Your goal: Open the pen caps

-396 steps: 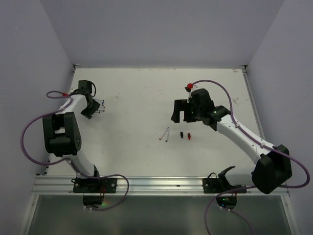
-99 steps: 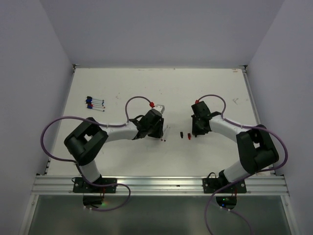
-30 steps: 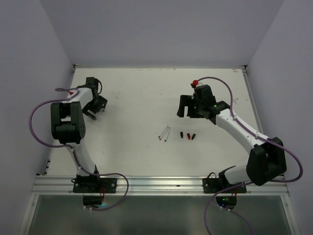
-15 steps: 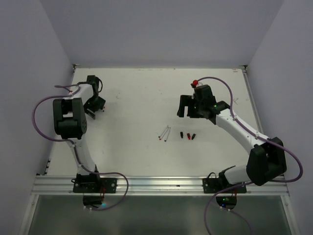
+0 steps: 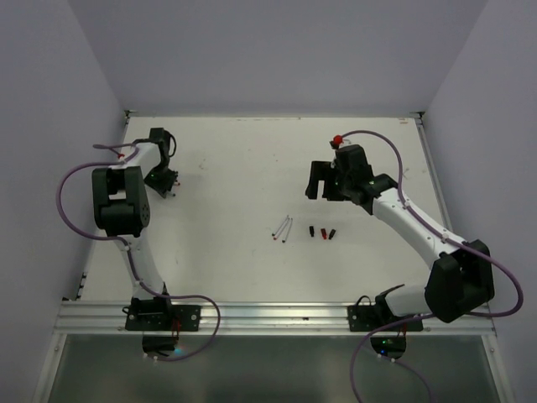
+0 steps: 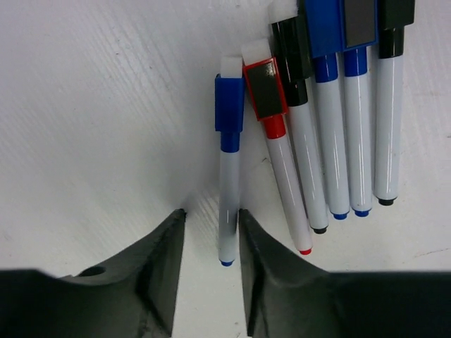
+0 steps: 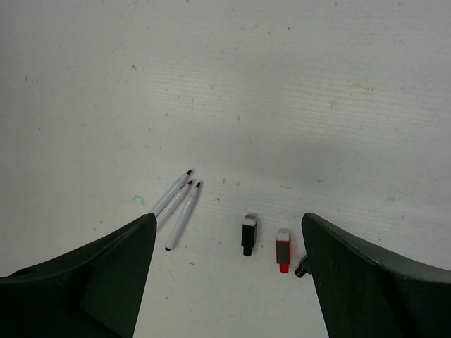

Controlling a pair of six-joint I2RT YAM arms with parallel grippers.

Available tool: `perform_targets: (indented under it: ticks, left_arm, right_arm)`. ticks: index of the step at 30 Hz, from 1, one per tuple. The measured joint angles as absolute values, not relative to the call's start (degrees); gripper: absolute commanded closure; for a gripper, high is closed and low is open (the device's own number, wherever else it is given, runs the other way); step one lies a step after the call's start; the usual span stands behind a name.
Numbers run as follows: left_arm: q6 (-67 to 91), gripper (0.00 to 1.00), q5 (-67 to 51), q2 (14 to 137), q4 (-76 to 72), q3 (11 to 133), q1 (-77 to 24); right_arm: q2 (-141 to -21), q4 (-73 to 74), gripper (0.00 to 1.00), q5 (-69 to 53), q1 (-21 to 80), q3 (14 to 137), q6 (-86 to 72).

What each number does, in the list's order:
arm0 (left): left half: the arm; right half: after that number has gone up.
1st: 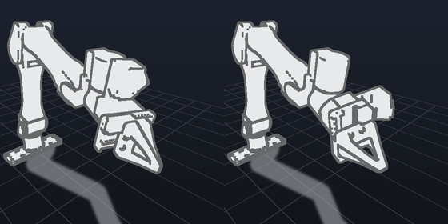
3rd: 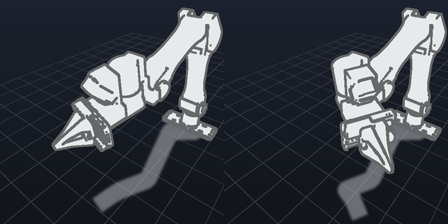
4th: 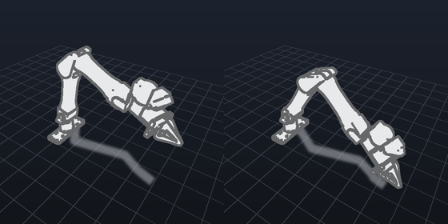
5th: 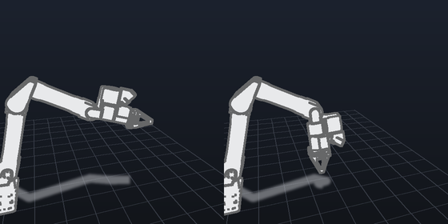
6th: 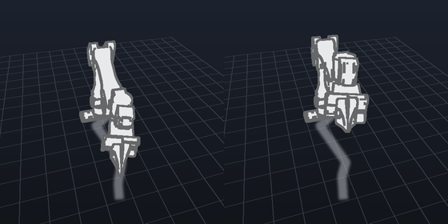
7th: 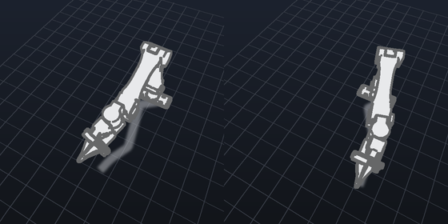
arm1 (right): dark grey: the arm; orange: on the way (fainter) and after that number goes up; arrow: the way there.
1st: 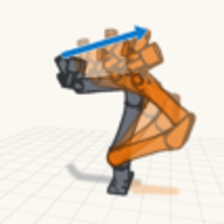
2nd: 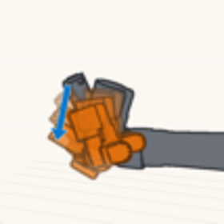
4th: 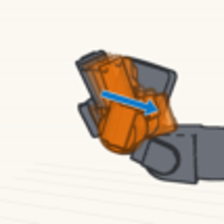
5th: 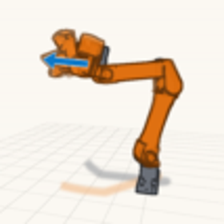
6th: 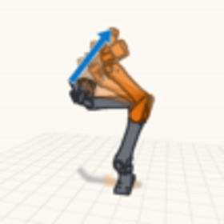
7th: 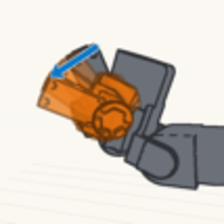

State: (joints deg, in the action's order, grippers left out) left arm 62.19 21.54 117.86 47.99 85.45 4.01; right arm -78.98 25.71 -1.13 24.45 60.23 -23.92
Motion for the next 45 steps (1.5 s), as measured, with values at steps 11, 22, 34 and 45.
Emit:
perform_targets:
  ticks: [11, 22, 34, 45]
  left_arm:
    - [62.3, 1.0, 22.8, 110.7, 44.2, 74.9, 4.0]
    - [46.9, 1.0, 10.7, 74.1, 30.2, 54.7, -11.9]
    - [30.1, 1.0, -4.6, 67.3, 14.0, 47.0, -30.6]
    - [27.9, 1.0, -7.9, 68.7, 6.2, 46.0, -37.8]
  right_arm:
    - [-77.5, 26.0, 0.11, 0.5, 24.4, 60.2, -23.8]
    - [-76.6, 24.8, 0.1, -9.6, 24.9, 58.3, -23.4]
    - [-78.1, 11.2, 0.26, -21.6, 29.0, 56.6, -28.5]
    - [-82.6, -3.5, 0.29, -23.7, 31.7, 55.2, -34.6]
